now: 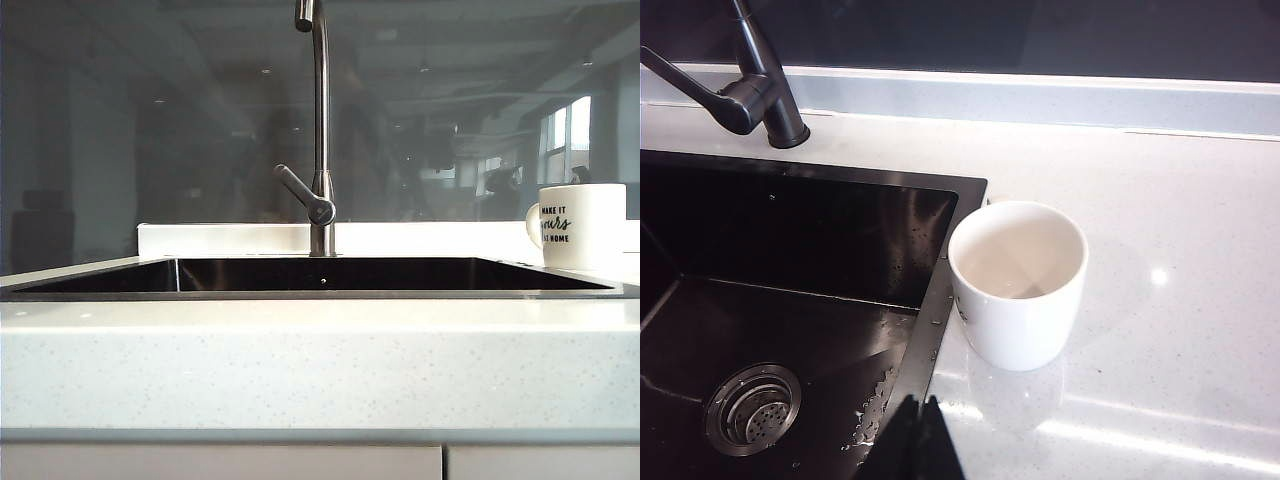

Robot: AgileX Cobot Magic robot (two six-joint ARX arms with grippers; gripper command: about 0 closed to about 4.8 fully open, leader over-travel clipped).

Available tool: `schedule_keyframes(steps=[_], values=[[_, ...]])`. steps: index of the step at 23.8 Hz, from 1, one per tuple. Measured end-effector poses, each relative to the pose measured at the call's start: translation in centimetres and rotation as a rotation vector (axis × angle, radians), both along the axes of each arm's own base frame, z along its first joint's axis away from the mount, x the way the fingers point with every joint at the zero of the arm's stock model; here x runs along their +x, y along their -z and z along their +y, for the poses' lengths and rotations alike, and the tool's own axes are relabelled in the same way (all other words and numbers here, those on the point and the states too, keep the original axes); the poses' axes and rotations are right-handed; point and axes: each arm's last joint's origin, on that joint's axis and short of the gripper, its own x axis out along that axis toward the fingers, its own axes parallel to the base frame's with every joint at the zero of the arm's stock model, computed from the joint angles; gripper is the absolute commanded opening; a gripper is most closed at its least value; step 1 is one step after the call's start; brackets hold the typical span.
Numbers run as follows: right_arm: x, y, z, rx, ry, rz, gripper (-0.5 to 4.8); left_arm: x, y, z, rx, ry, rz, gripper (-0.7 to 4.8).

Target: Pick up the mug next to the sink, go to the faucet to get some water, pour the water into the sink, and finally put the mug back to its place.

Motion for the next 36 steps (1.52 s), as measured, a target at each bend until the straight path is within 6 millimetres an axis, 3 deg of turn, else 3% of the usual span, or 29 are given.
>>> schedule_keyframes(steps=[3,5,13,36], values=[[0.0,0.0,0.0,0.000,0.000,0.000,-0.06,0.1,4.4,0.0,-0.028,-0.002,-0.009,-0.02],[0.0,0.0,0.0,0.000,0.000,0.000,-0.06,0.2,6.2,0.0,-0.054,-0.015,-0.049,-0.02],[0.0,0.0,0.0,0.000,0.000,0.001,-0.06,0.5,11.6,0.2,-0.077,-0.058,-0.057,-0.02],[0.0,0.0,0.0,0.000,0.000,0.000,-0.06,0.5,11.4,0.4,-0.012,-0.116,-0.083,-0.02]])
